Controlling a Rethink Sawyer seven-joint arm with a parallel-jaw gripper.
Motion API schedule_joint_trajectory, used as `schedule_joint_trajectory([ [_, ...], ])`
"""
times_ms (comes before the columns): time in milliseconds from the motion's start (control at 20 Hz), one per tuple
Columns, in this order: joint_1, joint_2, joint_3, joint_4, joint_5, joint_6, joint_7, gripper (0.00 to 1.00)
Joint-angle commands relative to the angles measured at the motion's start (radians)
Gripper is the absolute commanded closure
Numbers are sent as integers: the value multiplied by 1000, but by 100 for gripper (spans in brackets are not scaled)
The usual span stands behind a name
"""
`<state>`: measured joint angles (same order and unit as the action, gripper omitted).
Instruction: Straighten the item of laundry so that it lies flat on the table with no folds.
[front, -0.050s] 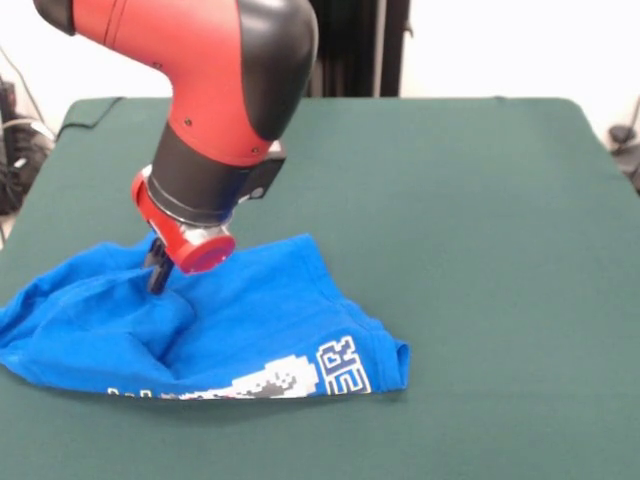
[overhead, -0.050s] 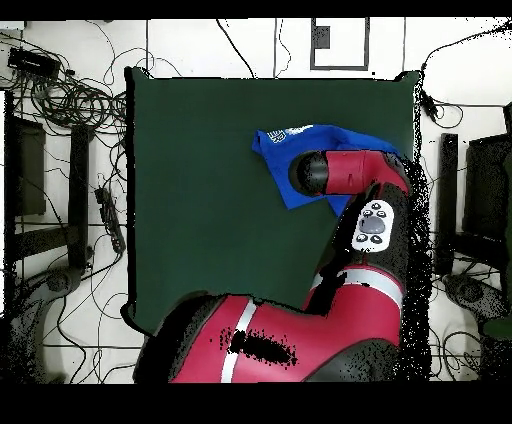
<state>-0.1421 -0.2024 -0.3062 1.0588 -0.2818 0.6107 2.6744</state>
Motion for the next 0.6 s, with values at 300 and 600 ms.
schedule_joint_trajectory([
  [300,-14,91,89,-263,-11,45,-77,100],
  [600,-49,126,146,-329,-5,-9,-125,100],
])
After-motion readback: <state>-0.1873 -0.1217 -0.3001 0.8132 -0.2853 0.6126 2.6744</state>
